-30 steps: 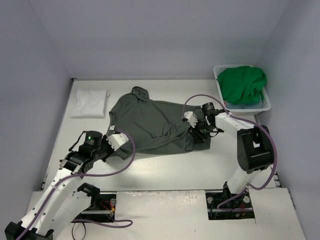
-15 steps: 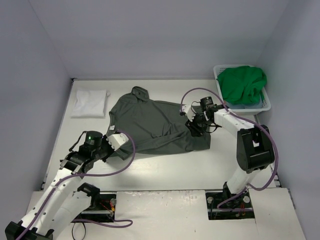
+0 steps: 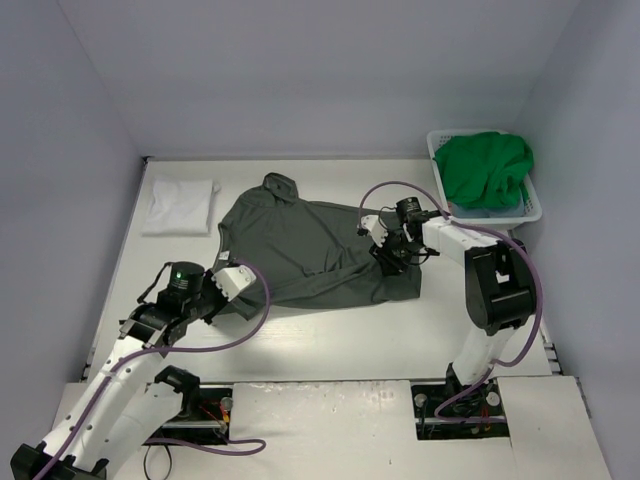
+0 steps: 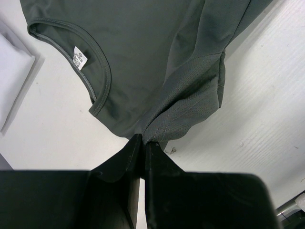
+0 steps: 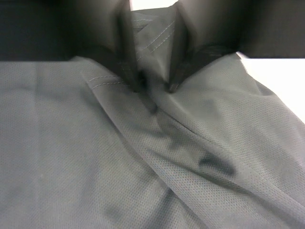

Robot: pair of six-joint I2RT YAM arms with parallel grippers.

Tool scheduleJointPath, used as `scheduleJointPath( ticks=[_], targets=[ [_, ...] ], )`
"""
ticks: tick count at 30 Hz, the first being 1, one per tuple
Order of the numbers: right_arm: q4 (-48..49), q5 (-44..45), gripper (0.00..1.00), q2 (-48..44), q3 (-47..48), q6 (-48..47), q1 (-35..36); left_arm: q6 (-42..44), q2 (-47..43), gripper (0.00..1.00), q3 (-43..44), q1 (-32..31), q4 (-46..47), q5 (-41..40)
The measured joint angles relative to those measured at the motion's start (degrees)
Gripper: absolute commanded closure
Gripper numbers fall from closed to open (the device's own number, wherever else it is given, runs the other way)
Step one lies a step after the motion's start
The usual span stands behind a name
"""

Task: Fold and stack the t-shirts
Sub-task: Grap the side of the flattened tshirt closest away from the robot with both arms

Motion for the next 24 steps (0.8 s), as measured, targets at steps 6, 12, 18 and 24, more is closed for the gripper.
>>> scheduleJointPath(
  ticks=[6,12,18,24],
  targets=[
    [0.74,0.15,1.0,0.07,0.04,0.13,0.0,-0.04,0.0,1.0,0.0,0.04,-0.02,0.0],
    [0.98,1.22,1.0,-1.05,-0.07,0.44,0.0,-0.07,0.0,1.0,0.0,0.11,-0.07,0.0],
    [0.7,5.07,1.0,-11.3,-0.57,1.03,0.0,0.15,0.0,1.0,0.22,0.35,-0.81,-0.02],
    [-0.2,9.18,1.0,-27.41,-0.68,2.25,0.17,1.86,0.02,1.0,4.59,0.42,-3.08,-0.35]
  ],
)
